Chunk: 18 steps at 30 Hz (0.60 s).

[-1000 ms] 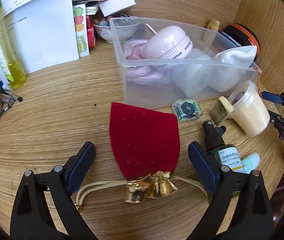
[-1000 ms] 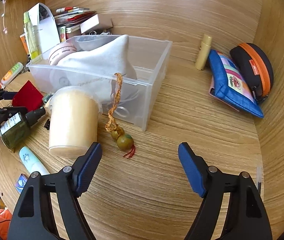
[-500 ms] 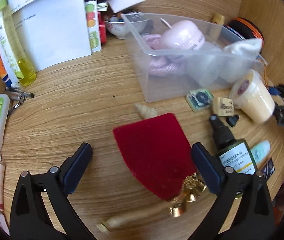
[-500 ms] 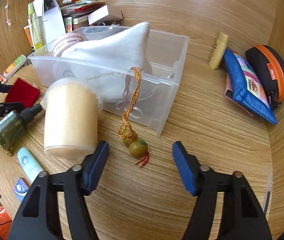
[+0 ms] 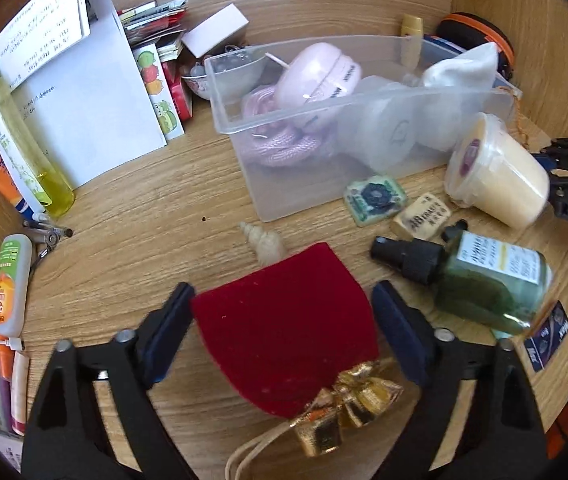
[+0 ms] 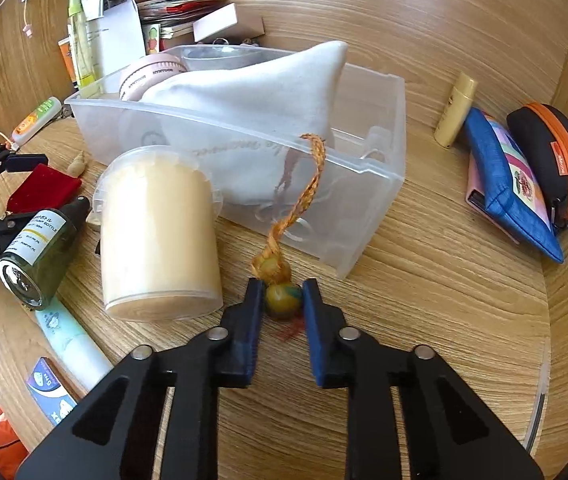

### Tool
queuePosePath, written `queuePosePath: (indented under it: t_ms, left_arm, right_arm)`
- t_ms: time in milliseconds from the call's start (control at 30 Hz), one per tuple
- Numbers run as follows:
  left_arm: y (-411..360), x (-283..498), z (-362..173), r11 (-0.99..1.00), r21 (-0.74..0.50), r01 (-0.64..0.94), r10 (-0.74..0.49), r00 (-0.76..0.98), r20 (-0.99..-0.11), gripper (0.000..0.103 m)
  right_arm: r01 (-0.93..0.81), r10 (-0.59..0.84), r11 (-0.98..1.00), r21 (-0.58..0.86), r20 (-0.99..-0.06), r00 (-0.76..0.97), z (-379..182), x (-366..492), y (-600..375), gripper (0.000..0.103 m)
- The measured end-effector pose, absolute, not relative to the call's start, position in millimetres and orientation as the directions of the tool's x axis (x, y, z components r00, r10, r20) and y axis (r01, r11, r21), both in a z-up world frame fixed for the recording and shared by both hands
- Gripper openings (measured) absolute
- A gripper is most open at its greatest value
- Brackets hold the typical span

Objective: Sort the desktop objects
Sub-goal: 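Grasp the green bead on the orange cord with the right tool while the left grasps the red velvet pouch, then lift the bead cord and red velvet pouch and carry both over the bin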

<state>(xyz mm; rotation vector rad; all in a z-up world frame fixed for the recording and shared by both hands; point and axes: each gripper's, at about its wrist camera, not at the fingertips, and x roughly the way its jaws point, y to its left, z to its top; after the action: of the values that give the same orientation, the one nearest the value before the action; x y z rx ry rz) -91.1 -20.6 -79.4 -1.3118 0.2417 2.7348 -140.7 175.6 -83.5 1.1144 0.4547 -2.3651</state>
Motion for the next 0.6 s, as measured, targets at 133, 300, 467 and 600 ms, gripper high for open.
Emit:
queuePosePath:
  t_ms: [133, 300, 467, 600]
  left_arm:
    - [-18, -85, -77, -0.981, 0.101, -0.166, 0.025, -0.622, -0.782, 0.061]
    - [-19, -79, -76, -0.983, 0.115, -0.144, 0.001, -0.627, -0.779, 0.05]
    - [-27, -76, -74, -0.993, 0.06, -0.106, 0.022, -0.64, -0.768, 0.047]
    - [-35, -72, -67, -0.997, 0.008, -0.081, 0.048, -0.659, -0.751, 0.047]
  right_arm:
    - [0.556, -0.298, -0.828, -0.073, -0.783, -0.546, -83, -140, 175, 0.018]
    - [0.542, -0.324, -0.839, -0.04, -0.765, -0.557, -73, -135, 183, 0.018]
    - [0.525, -0.355, -0.851, -0.005, -0.732, -0.582, -57, -127, 194, 0.018]
    - [0.511, -0.363, -0.86, 0.002, -0.707, -0.607, -43, -123, 201, 0.018]
